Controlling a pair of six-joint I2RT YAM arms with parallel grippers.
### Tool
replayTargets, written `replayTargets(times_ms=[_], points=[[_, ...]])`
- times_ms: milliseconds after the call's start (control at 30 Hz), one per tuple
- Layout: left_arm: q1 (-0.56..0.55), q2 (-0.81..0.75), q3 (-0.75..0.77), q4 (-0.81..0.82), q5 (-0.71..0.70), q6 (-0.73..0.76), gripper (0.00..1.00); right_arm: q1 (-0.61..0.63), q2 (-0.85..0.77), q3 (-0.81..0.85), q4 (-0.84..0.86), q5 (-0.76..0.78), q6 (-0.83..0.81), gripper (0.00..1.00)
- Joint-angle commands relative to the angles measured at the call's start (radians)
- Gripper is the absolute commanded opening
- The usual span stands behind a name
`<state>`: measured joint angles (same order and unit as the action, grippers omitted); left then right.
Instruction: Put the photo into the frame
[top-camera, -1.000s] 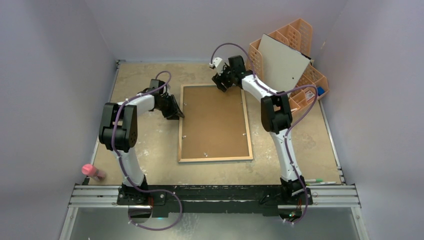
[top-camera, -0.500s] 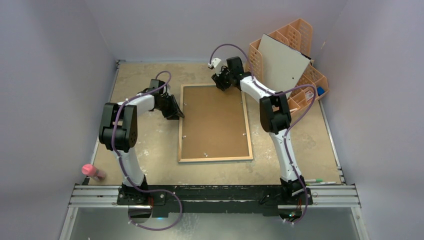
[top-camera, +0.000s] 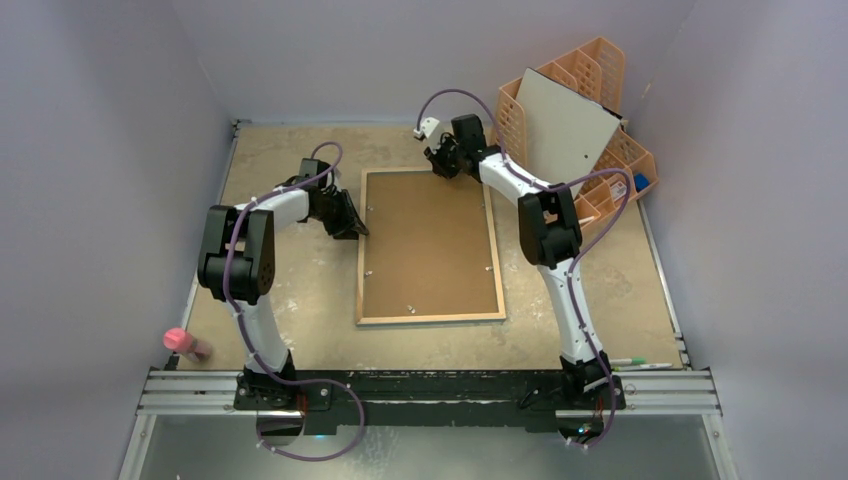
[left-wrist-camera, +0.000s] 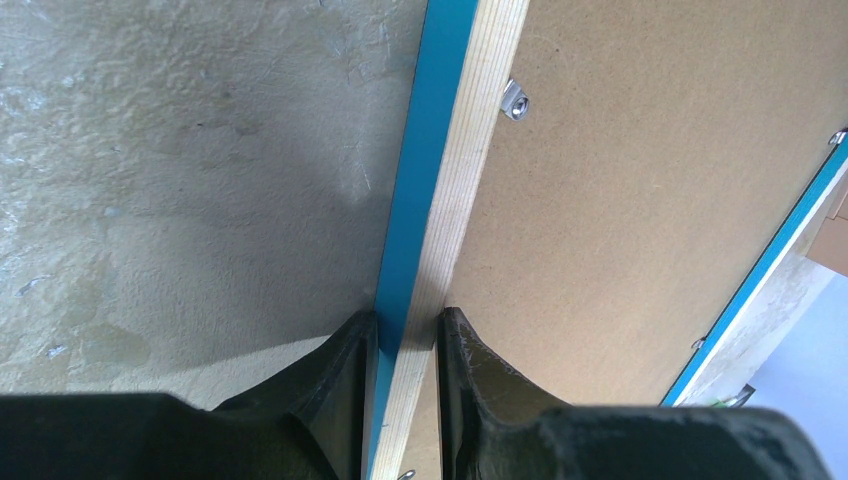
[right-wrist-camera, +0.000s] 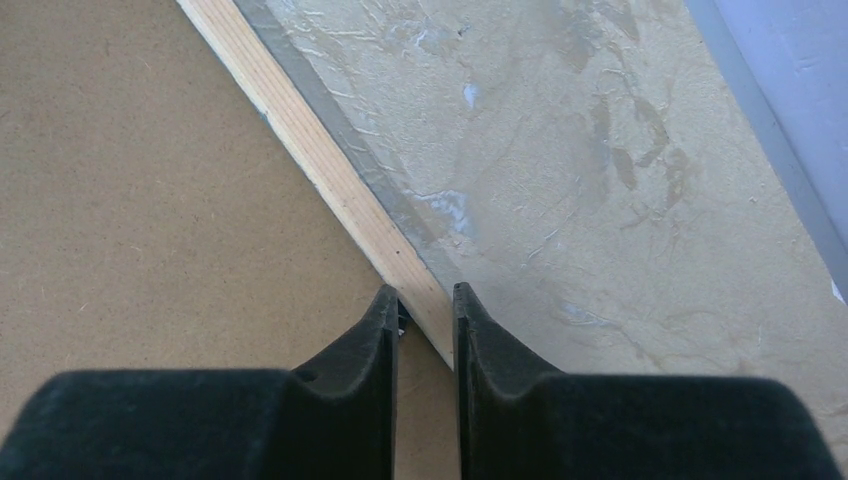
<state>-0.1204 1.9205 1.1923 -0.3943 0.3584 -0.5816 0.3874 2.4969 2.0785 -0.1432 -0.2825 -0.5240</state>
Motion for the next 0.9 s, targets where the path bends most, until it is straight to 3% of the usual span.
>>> replayTargets(times_ms=[0, 167, 267, 467, 533, 700, 867], points=[[0.019, 0.075, -0.053, -0.098, -0.212, 0.056, 0.18, -0.028, 0.009, -0.038, 0.013, 0.112, 0.037, 0.23], [0.021, 0.066, -0.039, -0.100, -0.200, 0.052, 0.19, -0.031, -0.050, 0.017, 0.050, 0.096, 0.248, 0.58], [0.027, 0.051, -0.028, -0.098, -0.184, 0.051, 0.24, -0.030, -0.124, 0.006, 0.087, 0.064, 0.372, 0.66], [0.033, 0.012, 0.001, -0.073, -0.103, 0.048, 0.37, -0.030, -0.312, -0.117, 0.114, 0.045, 0.593, 0.65], [0.033, -0.003, 0.005, -0.066, -0.082, 0.049, 0.40, -0.030, -0.371, -0.179, 0.095, 0.042, 0.647, 0.54], [0.033, -0.043, -0.011, -0.068, -0.057, 0.053, 0.48, -0.013, -0.546, -0.470, 0.043, -0.022, 0.834, 0.48], [0.032, -0.086, -0.077, -0.059, -0.035, 0.058, 0.48, 0.064, -0.752, -0.831, 0.048, -0.037, 1.078, 0.52]])
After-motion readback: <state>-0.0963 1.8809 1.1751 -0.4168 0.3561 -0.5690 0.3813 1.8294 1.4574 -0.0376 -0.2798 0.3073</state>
